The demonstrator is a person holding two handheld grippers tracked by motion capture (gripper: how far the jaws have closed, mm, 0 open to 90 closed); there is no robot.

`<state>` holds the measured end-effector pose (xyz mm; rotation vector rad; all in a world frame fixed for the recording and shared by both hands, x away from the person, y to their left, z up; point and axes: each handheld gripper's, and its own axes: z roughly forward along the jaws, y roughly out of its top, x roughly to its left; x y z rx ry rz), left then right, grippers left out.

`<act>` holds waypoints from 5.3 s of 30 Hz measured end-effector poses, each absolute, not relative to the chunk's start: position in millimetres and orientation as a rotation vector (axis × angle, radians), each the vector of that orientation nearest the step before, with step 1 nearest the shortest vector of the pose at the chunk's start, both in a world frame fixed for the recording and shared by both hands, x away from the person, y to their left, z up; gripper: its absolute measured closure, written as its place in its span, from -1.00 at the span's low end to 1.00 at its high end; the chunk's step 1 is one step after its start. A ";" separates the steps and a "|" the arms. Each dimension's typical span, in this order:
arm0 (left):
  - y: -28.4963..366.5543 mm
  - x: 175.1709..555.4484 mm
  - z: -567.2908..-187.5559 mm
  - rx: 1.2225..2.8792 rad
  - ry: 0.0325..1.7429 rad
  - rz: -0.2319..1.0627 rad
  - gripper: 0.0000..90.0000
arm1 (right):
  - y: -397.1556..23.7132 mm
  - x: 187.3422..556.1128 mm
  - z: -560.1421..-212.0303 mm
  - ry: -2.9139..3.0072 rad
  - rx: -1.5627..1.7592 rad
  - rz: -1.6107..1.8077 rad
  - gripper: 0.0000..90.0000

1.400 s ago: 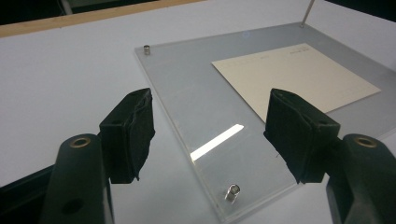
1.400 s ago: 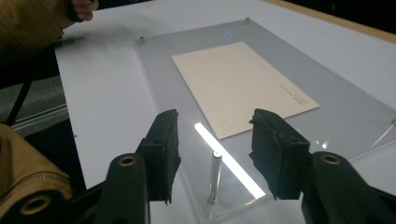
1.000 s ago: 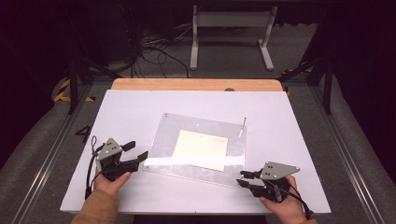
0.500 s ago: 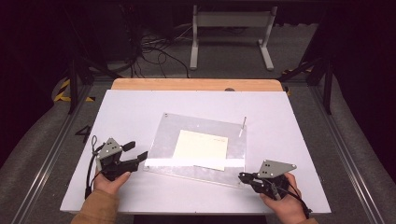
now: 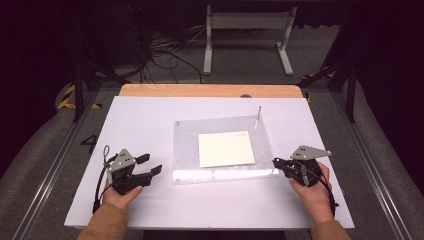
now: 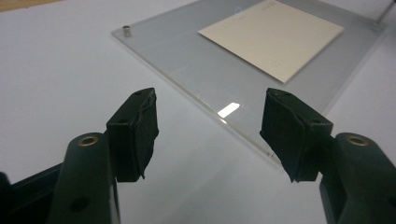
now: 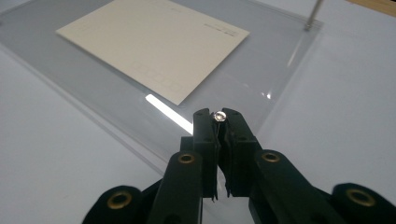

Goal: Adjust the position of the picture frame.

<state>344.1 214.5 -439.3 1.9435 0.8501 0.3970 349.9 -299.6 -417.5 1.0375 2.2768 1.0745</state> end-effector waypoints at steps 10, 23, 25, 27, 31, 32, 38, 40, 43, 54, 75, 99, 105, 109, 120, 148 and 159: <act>198.5 340.7 -439.9 2.006 0.773 0.316 -0.10 | -314.0 383.2 -427.9 2.112 1.178 1.086 0.87; 163.5 338.8 -436.0 2.122 0.608 0.269 0.11 | -331.9 365.7 -418.7 2.022 1.170 1.115 0.59; 157.1 341.1 -438.7 2.138 0.613 0.273 0.05 | -338.5 363.0 -417.3 2.006 1.187 1.141 0.58; 150.7 343.5 -440.2 2.150 0.599 0.253 0.10 | -344.6 360.4 -416.4 1.992 1.203 1.172 0.57; 138.1 348.6 -442.3 2.173 0.598 0.235 0.21 | -347.8 355.8 -414.2 1.987 1.205 1.189 0.56; 135.3 350.7 -443.3 2.182 0.598 0.228 0.23 | -348.1 355.0 -413.7 1.988 1.199 1.196 0.56; 131.5 364.2 -450.3 2.210 0.635 0.090 0.38 | -347.4 352.9 -414.3 1.999 1.191 1.199 0.55; 132.6 367.6 -451.3 2.198 0.650 0.084 0.40 | -347.8 352.2 -414.9 1.999 1.195 1.198 0.54; 130.6 369.4 -453.4 2.218 0.651 0.104 0.47 | -348.7 351.3 -415.3 1.996 1.200 1.207 0.52; 123.7 370.4 -457.6 2.240 0.637 0.124 0.85 | -351.2 348.4 -413.7 1.981 1.199 1.212 0.48; 55.9 313.6 -448.4 2.398 0.253 -0.149 0.86 | -363.0 336.6 -398.9 1.931 1.200 1.251 0.48; 134.2 360.3 -422.0 2.079 0.622 0.173 0.26 | -359.3 336.3 -400.8 1.946 1.201 1.249 0.47; 153.0 383.7 -438.4 2.129 0.803 0.249 0.36 | -359.9 334.6 -403.1 1.950 1.211 1.241 0.46; 147.1 387.7 -445.7 2.196 0.804 0.261 0.48 | -360.5 333.8 -404.7 1.954 1.218 1.239 0.45; 144.2 393.1 -456.5 2.229 0.790 0.323 0.84 | -358.3 336.8 -410.2 1.965 1.228 1.217 0.43; 148.1 371.1 -453.1 2.272 0.737 0.224 0.84 | -338.4 386.3 -410.5 2.053 1.237 0.974 0.89; 156.3 354.5 -449.0 2.290 0.727 0.193 0.86 | -293.3 465.5 -378.0 2.088 1.108 0.916 0.89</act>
